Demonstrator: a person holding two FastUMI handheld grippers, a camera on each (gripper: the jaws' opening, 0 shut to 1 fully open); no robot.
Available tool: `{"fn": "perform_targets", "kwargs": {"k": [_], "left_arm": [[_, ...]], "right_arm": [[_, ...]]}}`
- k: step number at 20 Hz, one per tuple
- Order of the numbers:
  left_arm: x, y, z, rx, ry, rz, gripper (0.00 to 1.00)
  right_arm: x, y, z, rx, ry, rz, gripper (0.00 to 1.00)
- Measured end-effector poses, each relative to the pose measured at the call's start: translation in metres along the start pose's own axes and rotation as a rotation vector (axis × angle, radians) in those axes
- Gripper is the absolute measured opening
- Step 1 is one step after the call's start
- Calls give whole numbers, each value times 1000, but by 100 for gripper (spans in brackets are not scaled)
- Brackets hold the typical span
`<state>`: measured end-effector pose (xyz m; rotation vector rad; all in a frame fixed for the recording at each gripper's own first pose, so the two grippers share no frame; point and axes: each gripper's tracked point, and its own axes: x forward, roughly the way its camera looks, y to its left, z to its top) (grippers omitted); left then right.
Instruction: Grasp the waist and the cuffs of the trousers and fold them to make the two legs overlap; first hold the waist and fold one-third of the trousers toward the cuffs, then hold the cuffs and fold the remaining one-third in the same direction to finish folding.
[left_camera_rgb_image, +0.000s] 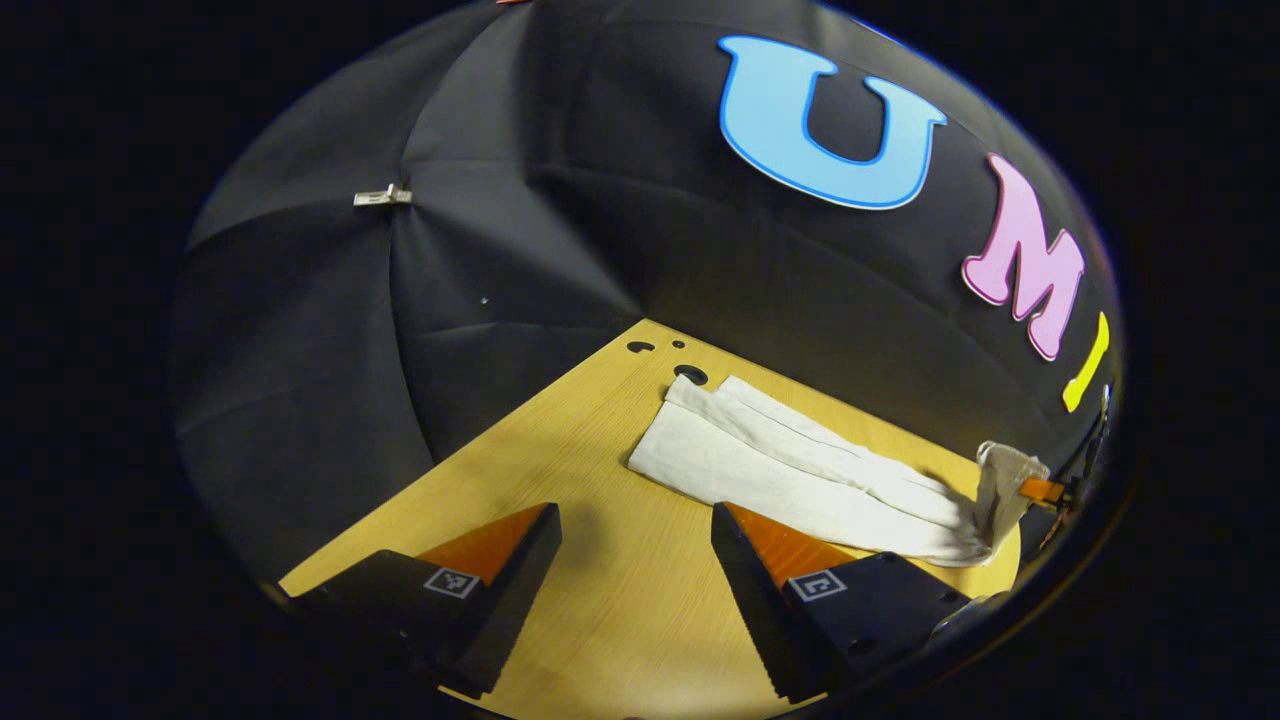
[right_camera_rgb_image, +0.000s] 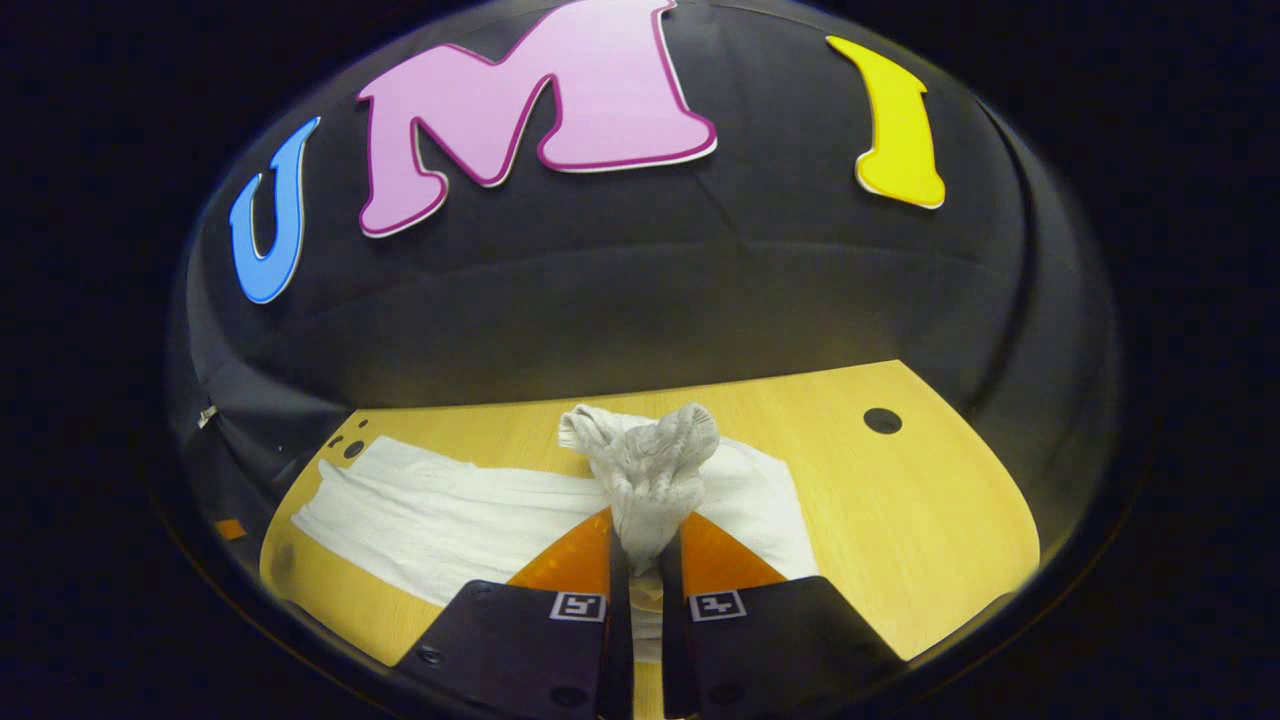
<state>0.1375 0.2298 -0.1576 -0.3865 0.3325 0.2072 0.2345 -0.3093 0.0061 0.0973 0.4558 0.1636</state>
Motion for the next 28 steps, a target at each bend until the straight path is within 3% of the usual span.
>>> {"fn": "perform_targets", "kwargs": {"k": [6, 7, 8, 9, 10, 13, 16, 17, 21, 23, 25, 26, 27, 28], "left_arm": [[64, -2, -2, -14, 31, -2, 96], [77, -6, -1, -18, 45, -11, 96], [89, -10, 2, -13, 51, -12, 96], [101, -13, 6, 1, 50, -12, 96], [113, -15, 9, 21, 49, -9, 96], [144, -26, 13, 79, 70, -9, 96], [163, -33, 6, 158, 89, 9, 92], [168, -35, 2, 174, 100, 16, 96], [183, -31, -20, 250, 163, 70, 98], [188, -43, -21, 324, 178, 38, 98], [190, -44, -22, 333, 182, 32, 92], [190, -52, -27, 371, 215, -14, 87], [190, -57, -28, 379, 225, -31, 72], [189, -60, -29, 393, 234, -45, 63]], "right_arm": [[23, -4, -15, -35, 90, 30, 23], [25, -9, -18, -39, 103, 33, 33], [28, -13, -20, -45, 113, 32, 27], [31, -15, -27, -49, 122, 36, 47], [32, -17, -32, -54, 129, 41, 53], [13, -15, -31, -103, 120, 15, 100], [-6, -18, -30, -135, 117, -1, 100], [-13, -22, -31, -149, 119, -7, 100], [-40, -39, -43, -202, 147, -28, 100], [-53, -44, -61, -193, 179, -34, 99], [-64, -46, -82, -188, 221, -35, 99], [-71, -45, -94, -186, 238, -31, 100], [-74, -43, -100, -187, 248, -26, 100], [-77, -41, -105, -193, 257, -22, 100]]}}
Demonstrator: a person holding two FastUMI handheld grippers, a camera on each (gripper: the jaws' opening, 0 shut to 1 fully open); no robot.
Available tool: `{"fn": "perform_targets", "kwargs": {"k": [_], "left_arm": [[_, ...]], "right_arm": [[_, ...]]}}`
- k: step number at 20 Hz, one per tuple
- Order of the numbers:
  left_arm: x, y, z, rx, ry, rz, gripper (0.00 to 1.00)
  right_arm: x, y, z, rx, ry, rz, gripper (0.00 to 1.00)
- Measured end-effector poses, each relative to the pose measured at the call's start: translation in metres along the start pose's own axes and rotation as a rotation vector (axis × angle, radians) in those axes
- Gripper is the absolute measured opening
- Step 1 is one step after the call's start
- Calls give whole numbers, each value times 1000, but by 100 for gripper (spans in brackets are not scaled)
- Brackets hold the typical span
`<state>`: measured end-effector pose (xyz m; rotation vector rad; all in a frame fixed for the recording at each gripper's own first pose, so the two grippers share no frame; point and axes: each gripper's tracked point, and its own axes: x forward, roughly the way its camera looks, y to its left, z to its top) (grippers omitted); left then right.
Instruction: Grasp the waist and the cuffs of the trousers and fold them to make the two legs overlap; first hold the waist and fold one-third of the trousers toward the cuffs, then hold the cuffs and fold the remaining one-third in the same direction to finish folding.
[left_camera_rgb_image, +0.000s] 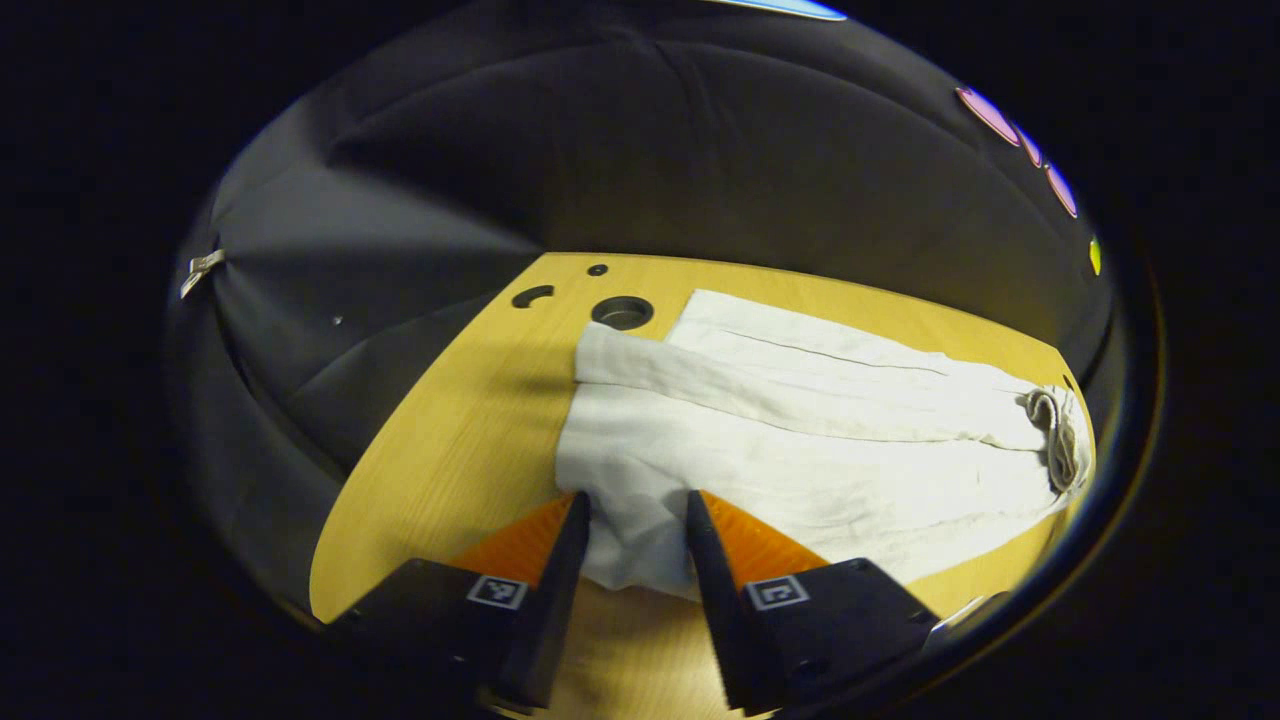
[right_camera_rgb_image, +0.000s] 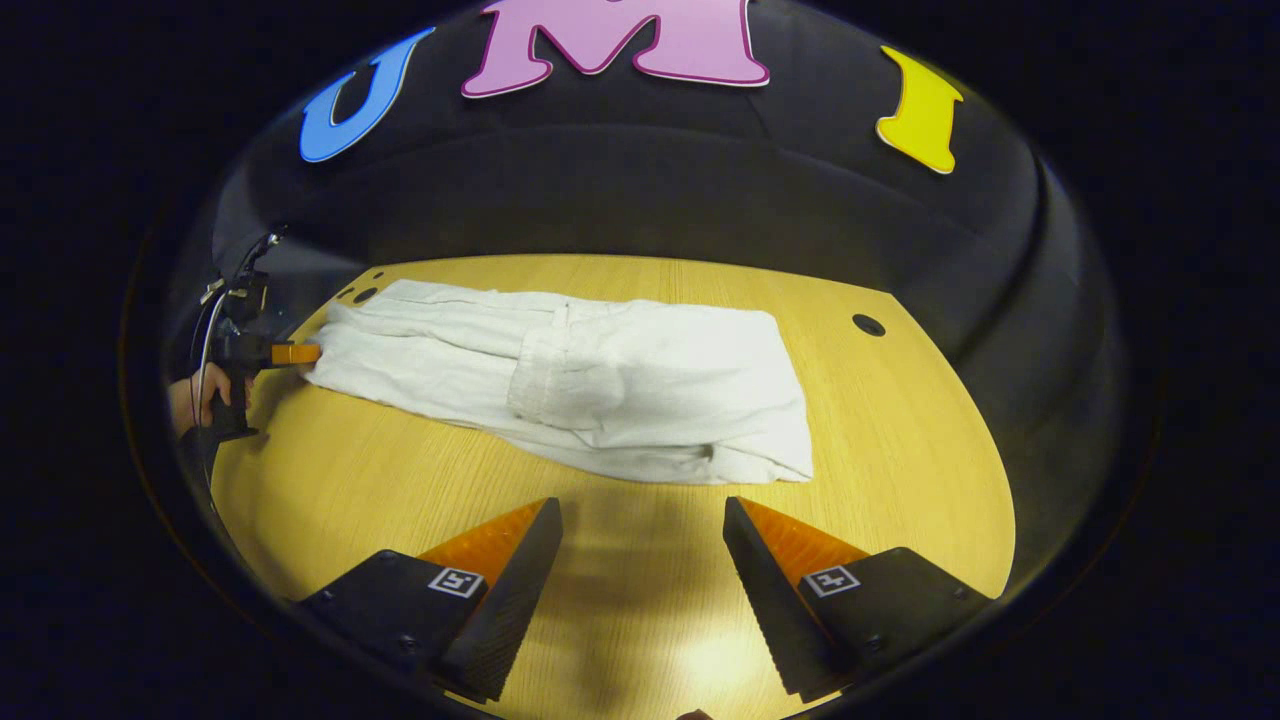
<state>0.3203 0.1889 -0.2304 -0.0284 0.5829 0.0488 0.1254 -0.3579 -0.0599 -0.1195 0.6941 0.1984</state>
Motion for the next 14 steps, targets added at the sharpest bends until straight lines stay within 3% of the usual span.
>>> {"fn": "perform_targets", "kwargs": {"k": [1, 3, 7, 9, 13, 14], "left_arm": [[0, -4, 0, 14, 4, -13, 48], [1, -8, 1, 25, 7, -13, 33], [0, -13, 2, 13, -2, -11, 13], [0, -13, 3, 10, -15, 7, 6], [-6, -16, 13, -41, -54, 12, 2], [-11, -15, 19, -64, -77, 14, 5]], "right_arm": [[-3, 1, -3, -11, 4, 2, 100], [-7, 0, -4, -23, 0, -1, 100], [-22, -8, 0, -14, -18, -15, 99], [-34, -17, 2, -22, -29, -33, 98], [-62, -43, 3, -15, -46, -75, 98], [-68, -50, 2, -9, -49, -87, 98]]}}
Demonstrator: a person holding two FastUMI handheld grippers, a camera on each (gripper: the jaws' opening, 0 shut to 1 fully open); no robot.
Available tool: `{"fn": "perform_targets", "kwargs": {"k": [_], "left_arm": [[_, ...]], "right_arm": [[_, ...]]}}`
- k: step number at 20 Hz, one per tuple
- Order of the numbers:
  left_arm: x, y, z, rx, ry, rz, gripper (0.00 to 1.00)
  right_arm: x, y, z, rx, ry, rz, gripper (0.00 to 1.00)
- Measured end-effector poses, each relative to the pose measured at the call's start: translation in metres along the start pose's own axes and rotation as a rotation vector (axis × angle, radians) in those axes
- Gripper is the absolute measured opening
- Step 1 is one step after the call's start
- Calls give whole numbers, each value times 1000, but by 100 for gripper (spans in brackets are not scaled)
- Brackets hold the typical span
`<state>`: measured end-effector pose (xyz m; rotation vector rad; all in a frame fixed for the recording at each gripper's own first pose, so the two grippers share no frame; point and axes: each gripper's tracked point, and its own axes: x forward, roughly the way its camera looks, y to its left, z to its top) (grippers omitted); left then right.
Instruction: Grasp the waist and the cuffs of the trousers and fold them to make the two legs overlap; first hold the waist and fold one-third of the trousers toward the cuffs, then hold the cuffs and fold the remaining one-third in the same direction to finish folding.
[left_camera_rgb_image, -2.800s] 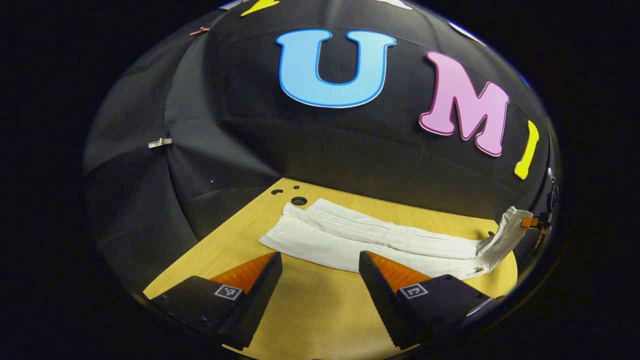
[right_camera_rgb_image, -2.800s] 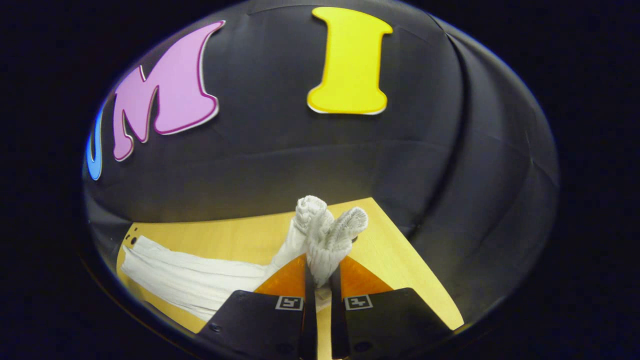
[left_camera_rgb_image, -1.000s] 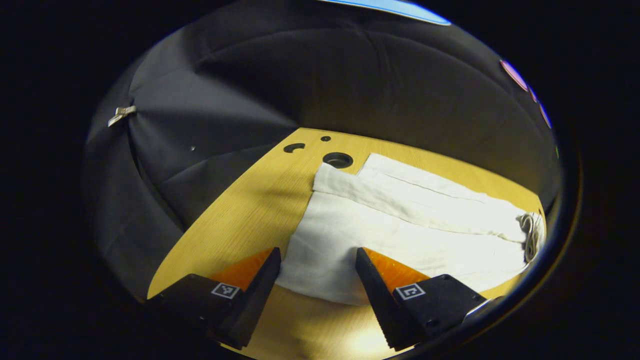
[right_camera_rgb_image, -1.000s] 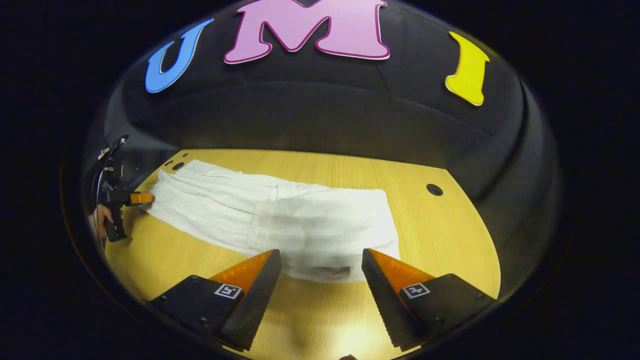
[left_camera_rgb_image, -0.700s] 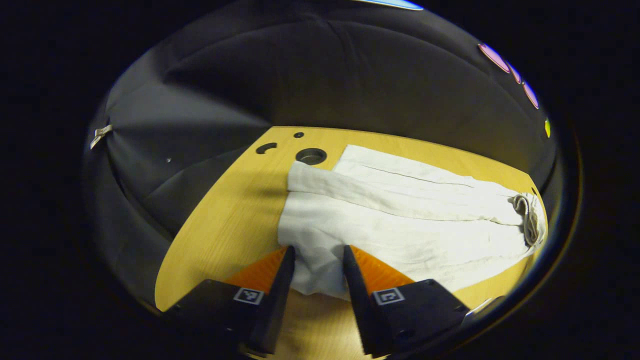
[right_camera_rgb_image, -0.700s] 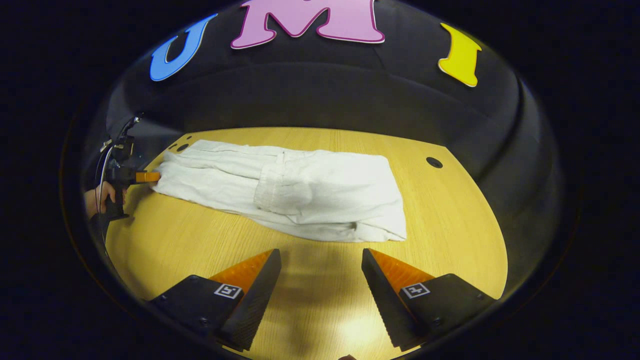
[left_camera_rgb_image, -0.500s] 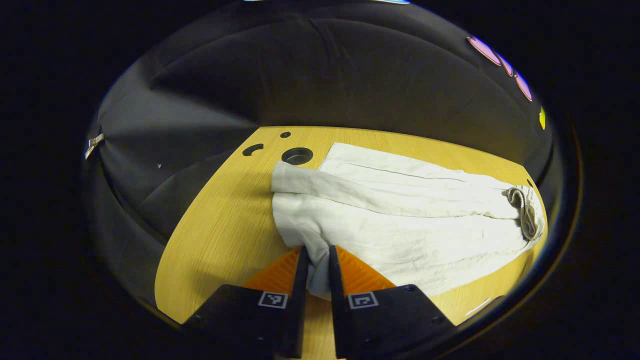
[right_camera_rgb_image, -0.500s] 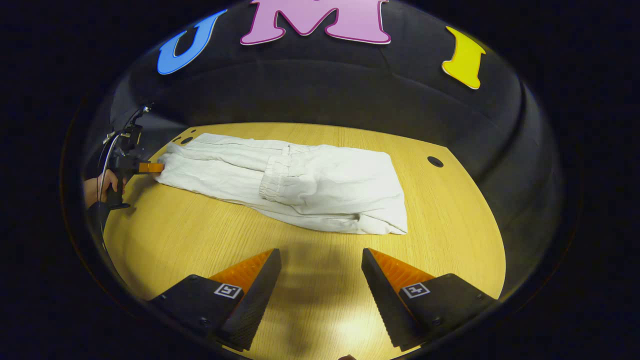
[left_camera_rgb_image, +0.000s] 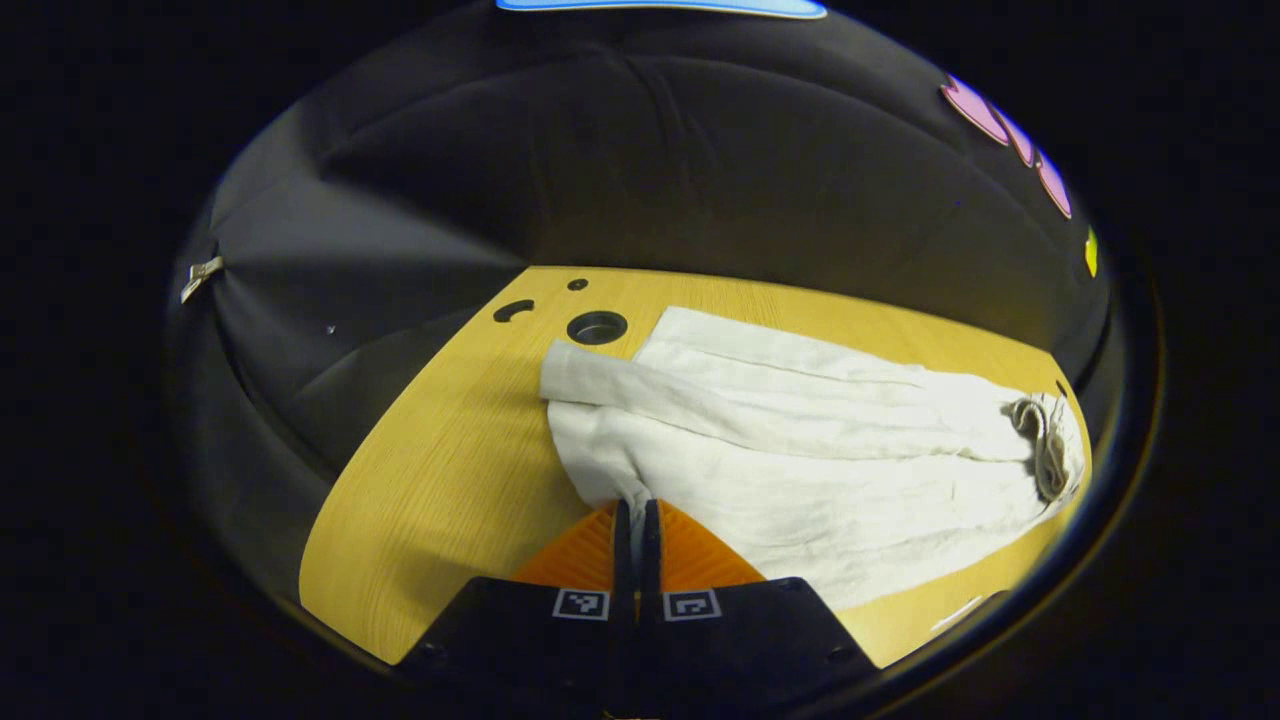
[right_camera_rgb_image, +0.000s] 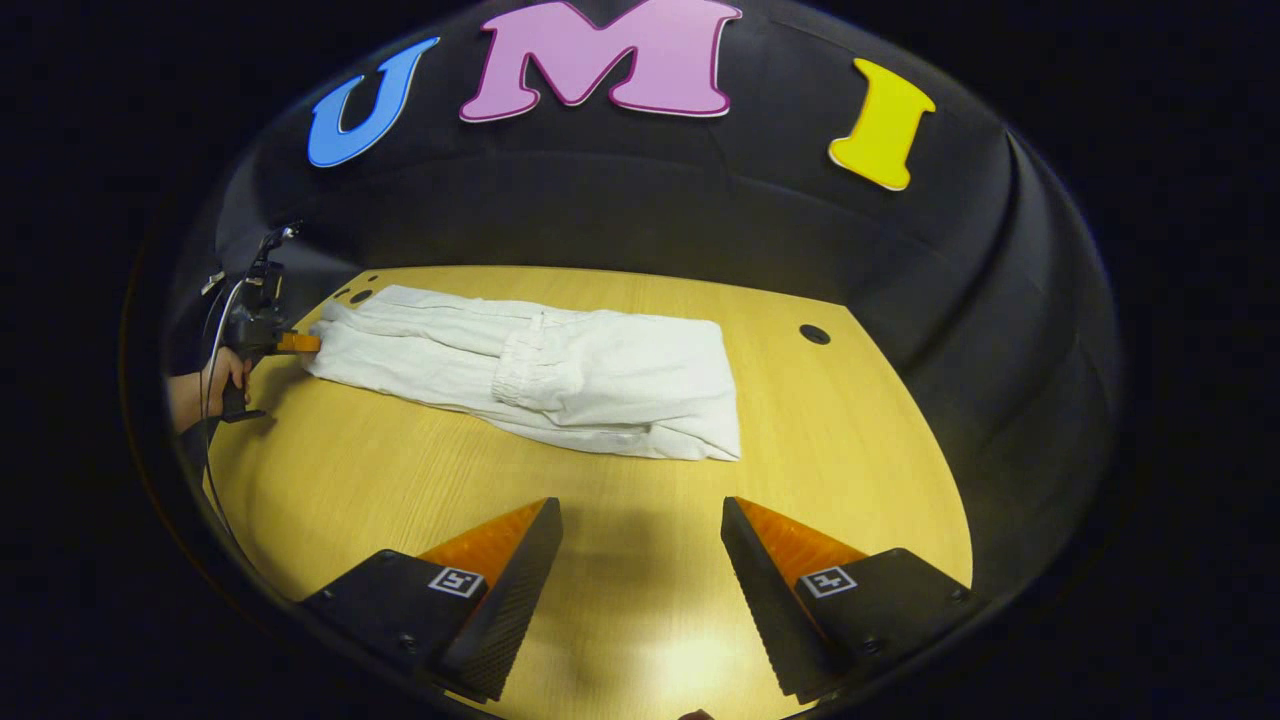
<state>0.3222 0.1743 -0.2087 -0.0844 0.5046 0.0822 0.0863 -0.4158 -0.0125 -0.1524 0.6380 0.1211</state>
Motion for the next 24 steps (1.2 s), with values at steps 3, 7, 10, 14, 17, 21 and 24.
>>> {"fn": "perform_targets", "kwargs": {"k": [3, 7, 10, 14, 17, 21, 24], "left_arm": [[-16, 3, 15, -22, -34, 9, 5], [-40, -8, 48, -59, -88, -33, 5], [-58, -29, 76, -32, -124, -62, 5], [-83, -73, 106, -1, -164, -104, 5], [-109, -127, 135, 36, -210, -178, 5], [-144, -195, 154, 58, -236, -248, 5], [-170, -280, 159, 71, -234, -352, 5]], "right_arm": [[-21, -13, -11, 67, 13, -13, 98], [-49, -24, -38, 113, 32, -37, 98], [-57, -32, -55, 142, 44, -53, 98], [-63, -51, -57, 193, 34, -73, 99], [-69, -68, -53, 202, 2, -94, 98], [-77, -81, -58, 179, -12, -106, 98], [-83, -69, -61, 158, -35, -68, 98]]}}
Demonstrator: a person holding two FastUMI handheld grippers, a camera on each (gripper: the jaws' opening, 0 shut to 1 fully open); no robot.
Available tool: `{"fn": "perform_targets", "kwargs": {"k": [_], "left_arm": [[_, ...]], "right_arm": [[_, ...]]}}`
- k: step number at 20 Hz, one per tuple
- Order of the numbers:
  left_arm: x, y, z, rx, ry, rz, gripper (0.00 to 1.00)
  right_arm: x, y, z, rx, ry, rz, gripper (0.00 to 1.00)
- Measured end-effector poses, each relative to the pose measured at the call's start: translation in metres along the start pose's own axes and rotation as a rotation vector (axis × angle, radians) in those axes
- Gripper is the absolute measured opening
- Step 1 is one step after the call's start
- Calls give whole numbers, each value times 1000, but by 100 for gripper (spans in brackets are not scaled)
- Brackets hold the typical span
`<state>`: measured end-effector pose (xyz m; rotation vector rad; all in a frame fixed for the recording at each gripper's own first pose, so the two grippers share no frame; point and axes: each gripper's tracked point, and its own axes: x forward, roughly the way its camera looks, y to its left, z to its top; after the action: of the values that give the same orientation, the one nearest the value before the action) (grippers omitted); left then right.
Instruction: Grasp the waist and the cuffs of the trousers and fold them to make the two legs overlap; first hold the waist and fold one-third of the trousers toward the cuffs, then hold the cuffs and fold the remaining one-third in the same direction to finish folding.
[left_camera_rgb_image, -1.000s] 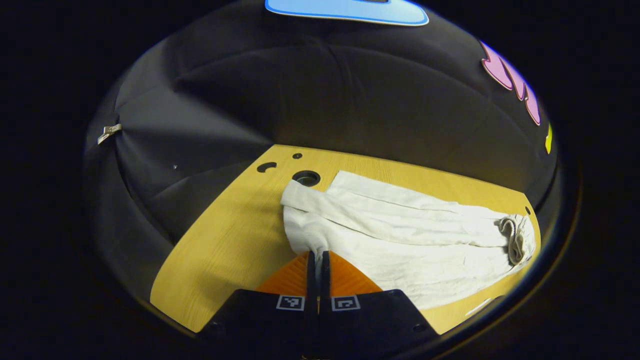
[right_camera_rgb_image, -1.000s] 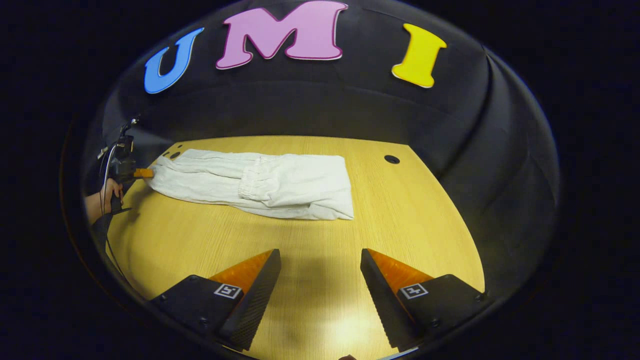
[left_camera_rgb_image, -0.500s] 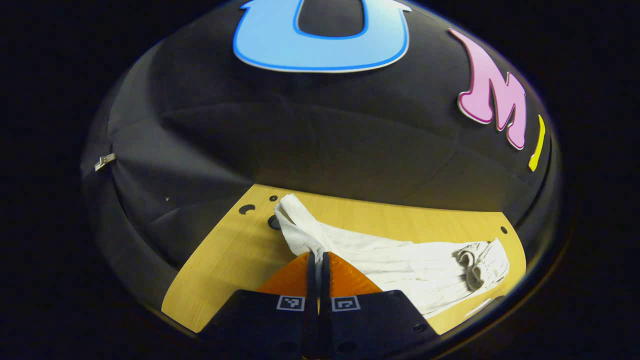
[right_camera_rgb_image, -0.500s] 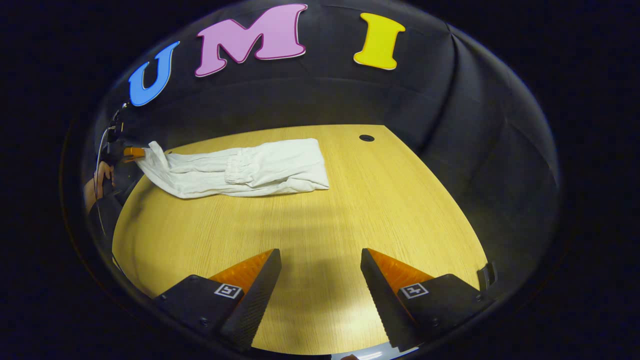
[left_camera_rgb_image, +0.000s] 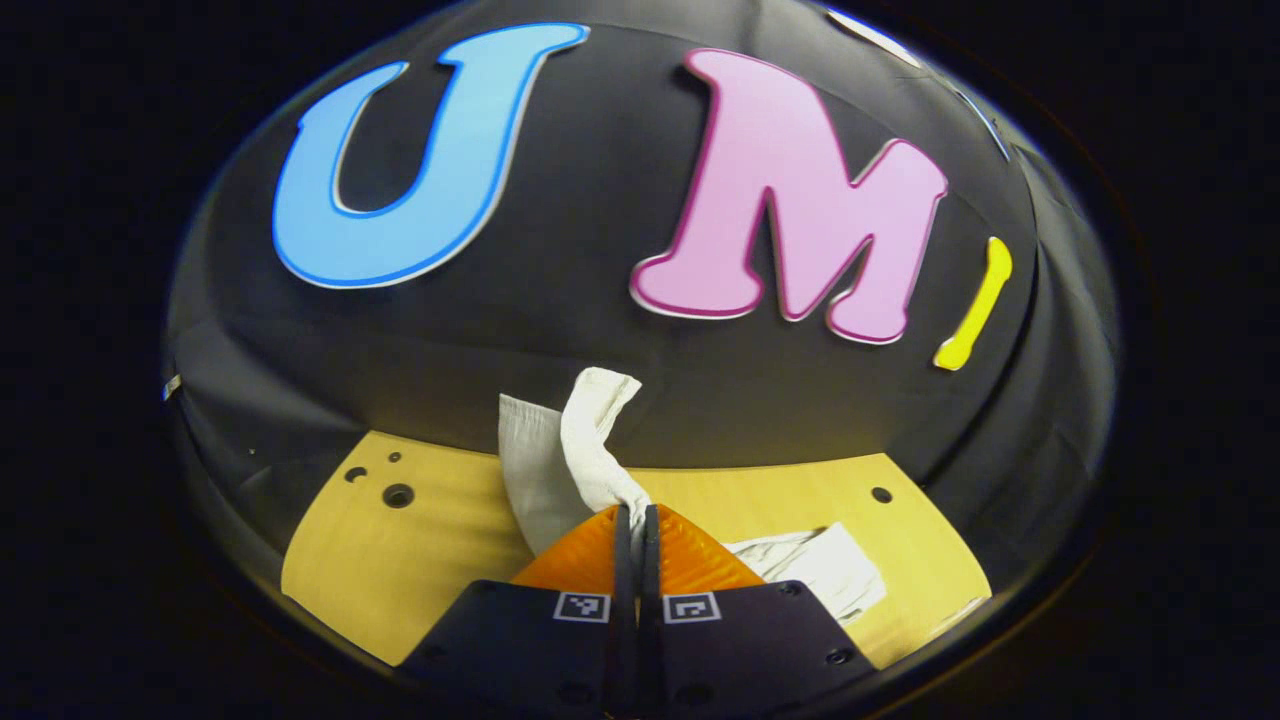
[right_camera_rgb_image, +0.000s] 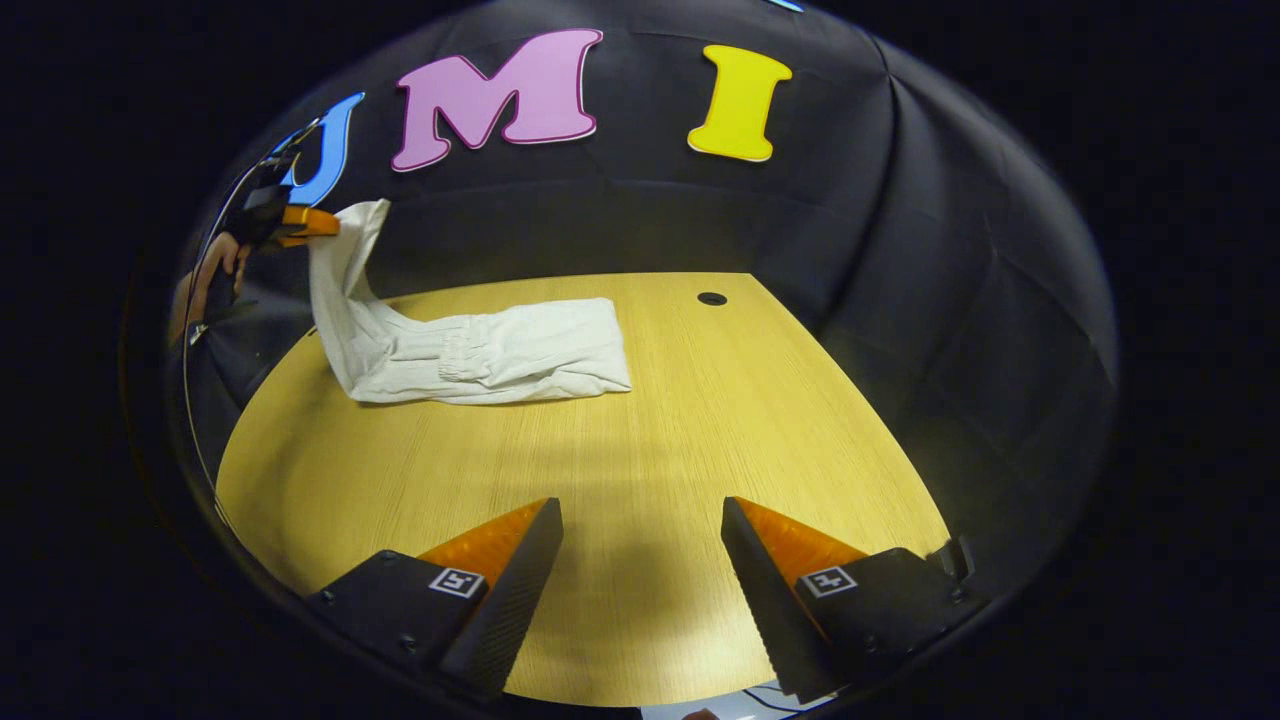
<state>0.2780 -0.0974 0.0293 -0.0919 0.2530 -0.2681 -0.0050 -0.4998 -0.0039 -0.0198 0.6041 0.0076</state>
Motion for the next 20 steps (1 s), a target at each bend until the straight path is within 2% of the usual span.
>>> {"fn": "perform_targets", "kwargs": {"k": [5, 9, 13, 16, 20], "left_arm": [[10, -93, 3, 33, 3, -99, 5], [24, -163, -19, 43, 39, -170, 5], [44, -220, -53, 7, 97, -219, 5], [56, -256, -83, -2, 153, -233, 5], [57, -270, -118, 18, 220, -195, 8]], "right_arm": [[-9, -15, 0, -28, -22, 2, 98], [-17, -33, -7, 4, -19, -5, 98], [-25, -56, -13, 24, -18, -21, 98], [-26, -70, -15, 42, -16, -19, 98], [-25, -78, -13, 56, -25, -1, 98]]}}
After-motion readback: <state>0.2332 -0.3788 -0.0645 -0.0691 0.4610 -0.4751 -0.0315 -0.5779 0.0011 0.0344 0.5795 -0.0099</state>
